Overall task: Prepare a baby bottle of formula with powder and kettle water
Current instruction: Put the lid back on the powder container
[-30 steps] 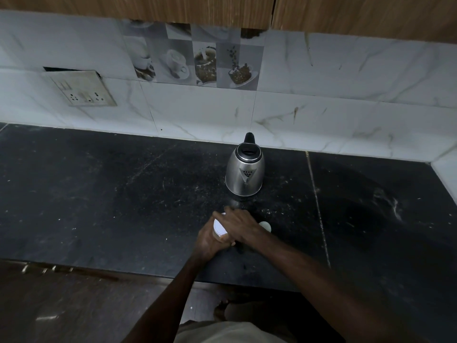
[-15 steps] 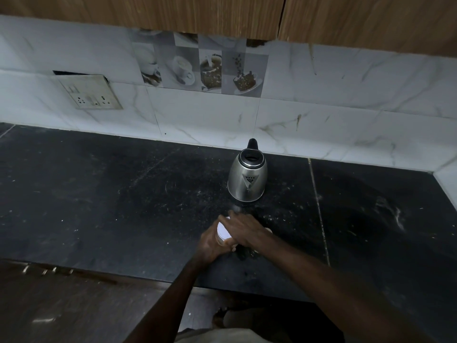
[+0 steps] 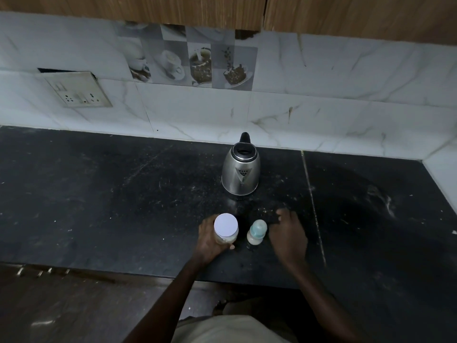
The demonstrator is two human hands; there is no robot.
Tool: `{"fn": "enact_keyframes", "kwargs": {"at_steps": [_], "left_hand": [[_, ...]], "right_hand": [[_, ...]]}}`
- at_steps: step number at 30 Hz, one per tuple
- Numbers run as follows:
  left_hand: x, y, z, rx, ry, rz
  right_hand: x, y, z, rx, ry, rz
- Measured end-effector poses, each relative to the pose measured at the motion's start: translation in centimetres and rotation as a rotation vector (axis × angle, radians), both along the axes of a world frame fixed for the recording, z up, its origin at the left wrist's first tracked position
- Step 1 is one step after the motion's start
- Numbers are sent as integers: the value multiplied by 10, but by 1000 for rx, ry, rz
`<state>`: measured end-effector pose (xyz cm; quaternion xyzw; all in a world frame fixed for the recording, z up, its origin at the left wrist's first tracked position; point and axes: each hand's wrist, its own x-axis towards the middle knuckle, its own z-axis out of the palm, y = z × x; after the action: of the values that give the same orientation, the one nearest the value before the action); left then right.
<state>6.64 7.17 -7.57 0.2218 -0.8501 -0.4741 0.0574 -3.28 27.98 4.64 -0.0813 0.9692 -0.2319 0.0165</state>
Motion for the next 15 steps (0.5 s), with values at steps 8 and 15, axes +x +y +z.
{"fn": "enact_keyframes", "kwargs": {"at_steps": [8, 15], "left_hand": [[3, 0, 0, -34, 60, 18], [9, -7, -1, -70, 74, -42]], "right_hand": [[-6, 27, -67, -240, -404, 310], [0, 9, -86, -306, -265, 186]]}}
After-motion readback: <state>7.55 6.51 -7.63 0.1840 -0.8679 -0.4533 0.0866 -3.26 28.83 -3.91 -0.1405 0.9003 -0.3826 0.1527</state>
